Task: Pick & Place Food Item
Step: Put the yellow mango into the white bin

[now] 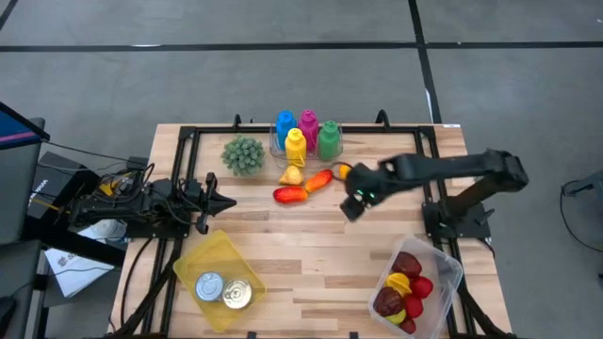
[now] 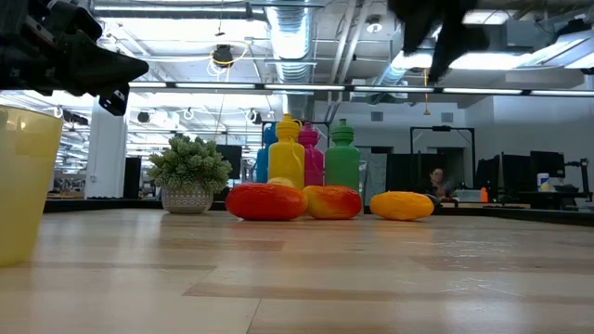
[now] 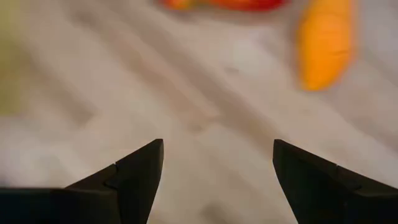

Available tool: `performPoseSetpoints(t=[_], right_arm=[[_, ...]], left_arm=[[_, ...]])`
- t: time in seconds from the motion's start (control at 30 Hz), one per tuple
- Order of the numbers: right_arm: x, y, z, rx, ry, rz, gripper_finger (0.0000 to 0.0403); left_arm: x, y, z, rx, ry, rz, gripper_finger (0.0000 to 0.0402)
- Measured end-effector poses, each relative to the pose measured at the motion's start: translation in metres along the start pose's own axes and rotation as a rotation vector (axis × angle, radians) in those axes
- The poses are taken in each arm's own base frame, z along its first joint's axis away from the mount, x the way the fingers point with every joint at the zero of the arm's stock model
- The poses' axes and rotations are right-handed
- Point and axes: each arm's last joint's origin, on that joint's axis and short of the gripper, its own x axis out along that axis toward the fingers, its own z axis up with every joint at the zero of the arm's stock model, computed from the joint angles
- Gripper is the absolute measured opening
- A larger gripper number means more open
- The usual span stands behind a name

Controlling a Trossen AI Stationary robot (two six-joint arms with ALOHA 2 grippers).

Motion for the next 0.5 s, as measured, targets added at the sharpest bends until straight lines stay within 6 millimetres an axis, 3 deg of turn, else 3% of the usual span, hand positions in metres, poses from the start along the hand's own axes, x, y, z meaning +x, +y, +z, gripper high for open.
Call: performPoseSetpoints(t=[0.2,0.37,0.5], right_arm=[[0.063,-0.024,0.047,0.018,0.083,-0.184,0.0292],[0.112,-0.044,0.067,-0.043,0.196,-0.306,0.0292],[0.138,-0.063,0.078,-0.065,0.273,-0.36,0.0292]], left_arm=[[0.0,0.0,0.0,0.0,0.0,0.0,0.0],[0.0,0.0,0.0,0.0,0.0,0.0,0.0],[0.0,0.0,0.0,0.0,0.0,0.0,0.0]])
